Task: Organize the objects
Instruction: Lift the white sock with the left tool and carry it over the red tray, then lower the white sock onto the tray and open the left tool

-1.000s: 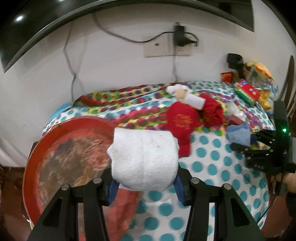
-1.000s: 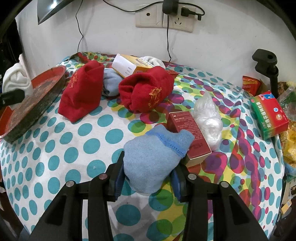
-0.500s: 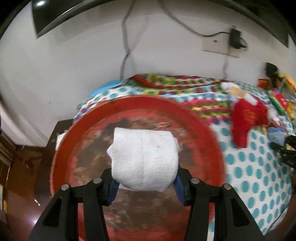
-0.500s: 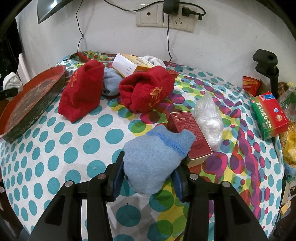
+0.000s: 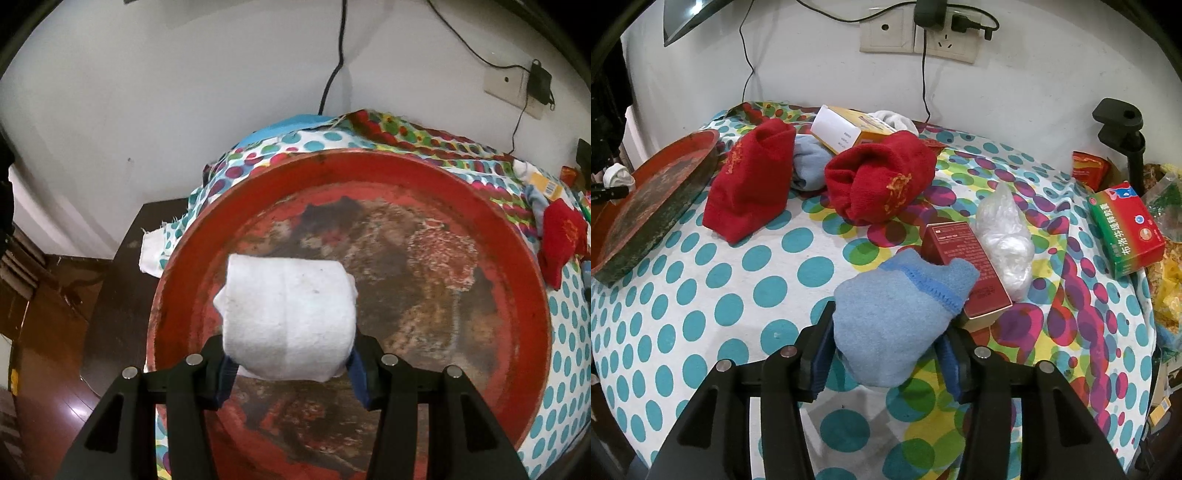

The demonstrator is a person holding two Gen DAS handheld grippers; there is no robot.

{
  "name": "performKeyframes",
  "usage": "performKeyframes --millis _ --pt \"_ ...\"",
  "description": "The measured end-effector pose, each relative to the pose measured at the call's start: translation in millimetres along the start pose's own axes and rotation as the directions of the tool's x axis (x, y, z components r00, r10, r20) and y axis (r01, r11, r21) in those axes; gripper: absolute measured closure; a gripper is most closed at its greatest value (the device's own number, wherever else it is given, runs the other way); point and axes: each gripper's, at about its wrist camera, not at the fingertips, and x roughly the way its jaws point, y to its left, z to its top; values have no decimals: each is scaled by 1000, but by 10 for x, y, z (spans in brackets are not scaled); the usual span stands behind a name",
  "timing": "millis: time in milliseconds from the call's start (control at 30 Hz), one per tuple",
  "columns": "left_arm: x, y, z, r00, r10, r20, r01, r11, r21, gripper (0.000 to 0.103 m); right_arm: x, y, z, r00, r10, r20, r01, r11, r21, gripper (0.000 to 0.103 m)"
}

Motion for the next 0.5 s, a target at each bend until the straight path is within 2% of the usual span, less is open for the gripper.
performKeyframes --millis 433,500 --pt "221 201 -21 999 5 -47 -7 999 -40 49 2 13 -2 1000 -15 1 15 1000 -3 54" --pt "170 222 18 1000 15 -28 -16 999 -39 44 -1 12 -5 1000 -19 2 19 1000 -5 54"
